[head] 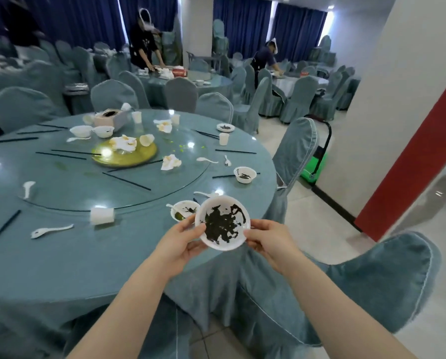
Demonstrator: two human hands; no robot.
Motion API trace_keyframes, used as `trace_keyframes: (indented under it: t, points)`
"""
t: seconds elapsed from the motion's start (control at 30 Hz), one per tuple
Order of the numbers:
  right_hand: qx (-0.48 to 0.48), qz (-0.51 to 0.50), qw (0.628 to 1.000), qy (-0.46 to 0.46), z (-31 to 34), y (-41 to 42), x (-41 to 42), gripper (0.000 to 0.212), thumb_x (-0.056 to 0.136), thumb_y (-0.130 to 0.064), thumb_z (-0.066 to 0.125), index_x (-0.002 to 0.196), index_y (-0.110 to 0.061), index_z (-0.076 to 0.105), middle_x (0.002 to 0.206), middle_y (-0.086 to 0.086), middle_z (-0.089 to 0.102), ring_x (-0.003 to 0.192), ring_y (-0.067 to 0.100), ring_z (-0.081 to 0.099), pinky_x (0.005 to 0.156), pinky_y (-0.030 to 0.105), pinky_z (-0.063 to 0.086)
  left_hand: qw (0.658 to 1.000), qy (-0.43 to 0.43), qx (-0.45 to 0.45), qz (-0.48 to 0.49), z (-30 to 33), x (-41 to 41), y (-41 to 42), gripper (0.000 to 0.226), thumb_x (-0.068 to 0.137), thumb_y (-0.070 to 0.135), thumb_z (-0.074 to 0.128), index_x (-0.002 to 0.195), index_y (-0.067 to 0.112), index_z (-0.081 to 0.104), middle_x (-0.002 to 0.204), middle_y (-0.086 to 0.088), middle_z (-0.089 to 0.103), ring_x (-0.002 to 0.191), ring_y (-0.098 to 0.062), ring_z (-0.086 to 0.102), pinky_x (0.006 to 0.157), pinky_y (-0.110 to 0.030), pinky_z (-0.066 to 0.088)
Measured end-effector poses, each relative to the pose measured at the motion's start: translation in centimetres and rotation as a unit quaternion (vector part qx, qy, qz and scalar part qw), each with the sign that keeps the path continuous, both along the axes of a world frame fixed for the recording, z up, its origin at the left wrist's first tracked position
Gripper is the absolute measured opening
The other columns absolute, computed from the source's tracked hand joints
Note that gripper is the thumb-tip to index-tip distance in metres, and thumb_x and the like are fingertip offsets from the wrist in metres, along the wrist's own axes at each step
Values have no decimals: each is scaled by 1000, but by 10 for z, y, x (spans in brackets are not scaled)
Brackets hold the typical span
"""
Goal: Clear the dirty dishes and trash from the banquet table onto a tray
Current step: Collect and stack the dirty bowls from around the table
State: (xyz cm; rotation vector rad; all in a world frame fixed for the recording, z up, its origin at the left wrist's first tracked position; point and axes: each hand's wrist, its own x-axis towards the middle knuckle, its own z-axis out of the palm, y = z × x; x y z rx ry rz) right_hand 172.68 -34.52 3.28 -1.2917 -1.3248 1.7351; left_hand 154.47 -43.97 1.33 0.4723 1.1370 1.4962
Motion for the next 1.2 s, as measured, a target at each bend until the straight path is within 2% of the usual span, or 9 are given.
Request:
trace_keyframes:
  t: [0.2,0.37,0.5,0.57,0.7,0.87,1.07,1.2]
  points:
    - [-13,104,994,19,3,79,-11,11,90,-4,60,100,-6,65,79,8,71,70,15,63,67,22,57,990,-8,-3,142,-7,17,40,26,91,3,58,110,19,62,88,-4,76,70,-17,72,65,-28,60]
    - [-23,141,988,66,24,135,-21,15,89,2,57,104,1,61,79,12,63,64,16,57,57,17,54,973,-30,18,226,5,21,62,25,88,7,61,111,17,63,90,-6,76,74,-18,73,63,-27,59]
    - [-33,177,982,62,18,158,-49,14,89,3,57,101,-1,62,78,10,62,61,14,56,57,17,53,952,-33,13,305,1,7,56,22,92,10,59,113,17,62,89,-4,76,75,-16,72,68,-27,60]
    - [-41,182,981,52,5,165,-68,13,88,3,57,99,-1,63,76,9,62,60,14,56,55,17,54,940,-32,8,339,-5,-4,49,24,93,12,58,116,16,61,94,-4,75,82,-17,71,69,-27,59]
    - [-45,195,980,14,-22,180,-111,12,88,4,56,91,-5,64,73,8,62,61,15,55,55,19,53,922,-46,9,385,-22,-35,39,32,93,15,58,125,15,59,116,-9,69,98,-22,67,75,-28,57]
    - [-7,214,976,-47,-48,203,-171,12,85,3,60,88,-8,65,74,5,62,62,15,55,64,23,51,895,-102,20,433,-45,-92,46,24,92,11,58,115,15,65,106,-7,72,93,-20,67,71,-28,59]
    - [100,242,956,-135,-72,230,-227,12,85,-4,61,91,-11,68,70,3,63,59,14,54,57,21,46,877,-126,9,463,-66,-154,57,29,93,9,56,121,14,62,108,-9,70,94,-21,65,69,-27,60]
    - [158,282,922,-212,-94,235,-251,8,84,-12,65,89,-16,70,79,-1,68,61,12,55,69,29,48,868,-131,-4,480,-74,-177,54,29,94,9,56,121,15,61,109,-6,69,97,-19,64,70,-27,59]
